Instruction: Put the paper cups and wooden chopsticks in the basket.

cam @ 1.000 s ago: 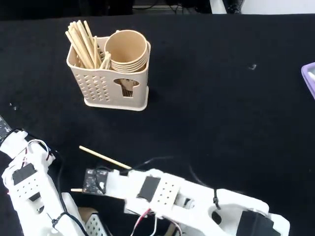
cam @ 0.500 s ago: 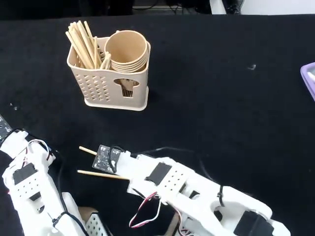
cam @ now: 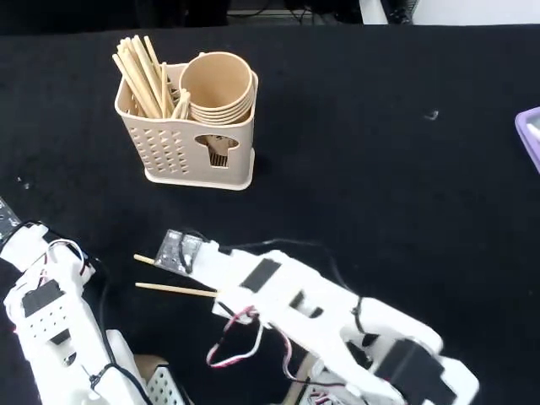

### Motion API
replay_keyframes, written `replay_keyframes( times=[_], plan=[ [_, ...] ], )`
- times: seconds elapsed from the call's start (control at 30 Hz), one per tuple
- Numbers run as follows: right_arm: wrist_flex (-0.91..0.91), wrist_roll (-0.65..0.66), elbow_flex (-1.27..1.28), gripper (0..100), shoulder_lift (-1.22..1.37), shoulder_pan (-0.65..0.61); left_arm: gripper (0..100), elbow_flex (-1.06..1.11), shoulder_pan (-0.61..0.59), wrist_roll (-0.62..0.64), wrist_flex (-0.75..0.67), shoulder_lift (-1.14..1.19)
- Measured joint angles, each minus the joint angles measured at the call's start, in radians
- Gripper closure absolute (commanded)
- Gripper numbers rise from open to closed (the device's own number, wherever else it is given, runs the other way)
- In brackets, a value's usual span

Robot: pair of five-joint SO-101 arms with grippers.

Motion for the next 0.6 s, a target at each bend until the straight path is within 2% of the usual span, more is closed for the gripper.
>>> replay_keyframes(
  times=[0.07, 0.17, 0.27, 0.43, 0.6],
  plan=[
    [0.021, 0.0, -0.026, 83.3, 0.025, 0.0, 91, 0.0, 0.002, 0.0, 0.0, 0.0],
    [0.031, 0.0, -0.04, 98.8, 0.037, 0.0, 91, 0.0, 0.002, 0.0, 0.0, 0.0],
    [0.032, 0.006, -0.04, 97.9, 0.017, 0.002, 91, 0.0, 0.002, 0.0, 0.0, 0.0],
    [0.092, 0.041, -0.038, 97.5, -0.103, 0.089, 91, 0.0, 0.0, 0.0, 0.0, 0.0],
    [0.193, 0.058, -0.038, 83.6, -0.23, 0.107, 91, 0.0, 0.0, 0.0, 0.0, 0.0]
  ],
)
